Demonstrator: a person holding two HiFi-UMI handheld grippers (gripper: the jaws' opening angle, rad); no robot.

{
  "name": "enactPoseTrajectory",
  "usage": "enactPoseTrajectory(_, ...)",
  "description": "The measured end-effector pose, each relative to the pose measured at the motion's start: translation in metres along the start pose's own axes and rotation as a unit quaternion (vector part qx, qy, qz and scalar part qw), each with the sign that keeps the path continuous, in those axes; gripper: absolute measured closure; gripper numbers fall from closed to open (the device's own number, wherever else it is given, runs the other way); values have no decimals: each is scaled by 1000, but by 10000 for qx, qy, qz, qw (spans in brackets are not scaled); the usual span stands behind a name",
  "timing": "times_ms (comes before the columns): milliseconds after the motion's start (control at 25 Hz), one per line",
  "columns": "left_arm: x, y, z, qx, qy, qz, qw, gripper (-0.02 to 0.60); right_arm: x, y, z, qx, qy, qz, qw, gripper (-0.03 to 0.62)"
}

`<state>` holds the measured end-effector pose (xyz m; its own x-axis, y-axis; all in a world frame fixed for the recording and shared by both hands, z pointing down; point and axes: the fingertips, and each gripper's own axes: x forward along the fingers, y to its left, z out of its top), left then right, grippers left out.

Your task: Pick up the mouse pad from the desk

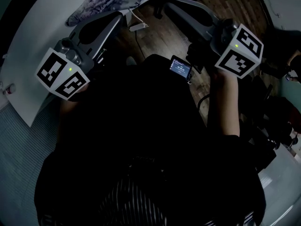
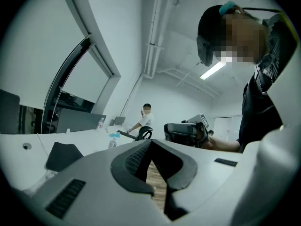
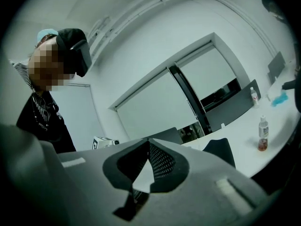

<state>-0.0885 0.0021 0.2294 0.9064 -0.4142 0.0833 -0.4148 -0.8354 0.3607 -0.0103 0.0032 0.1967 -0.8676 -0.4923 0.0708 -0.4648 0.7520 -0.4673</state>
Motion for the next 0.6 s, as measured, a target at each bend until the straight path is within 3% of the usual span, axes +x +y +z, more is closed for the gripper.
enactPoseTrajectory(360,-19,5,8,-164,-152,268,9994,574,24,12,6,24,165,300,9994,589)
enactPoseTrajectory(600,-22,44,9,-216,-277,558,9978,574,54,-16,9,17,266,508,9984,589)
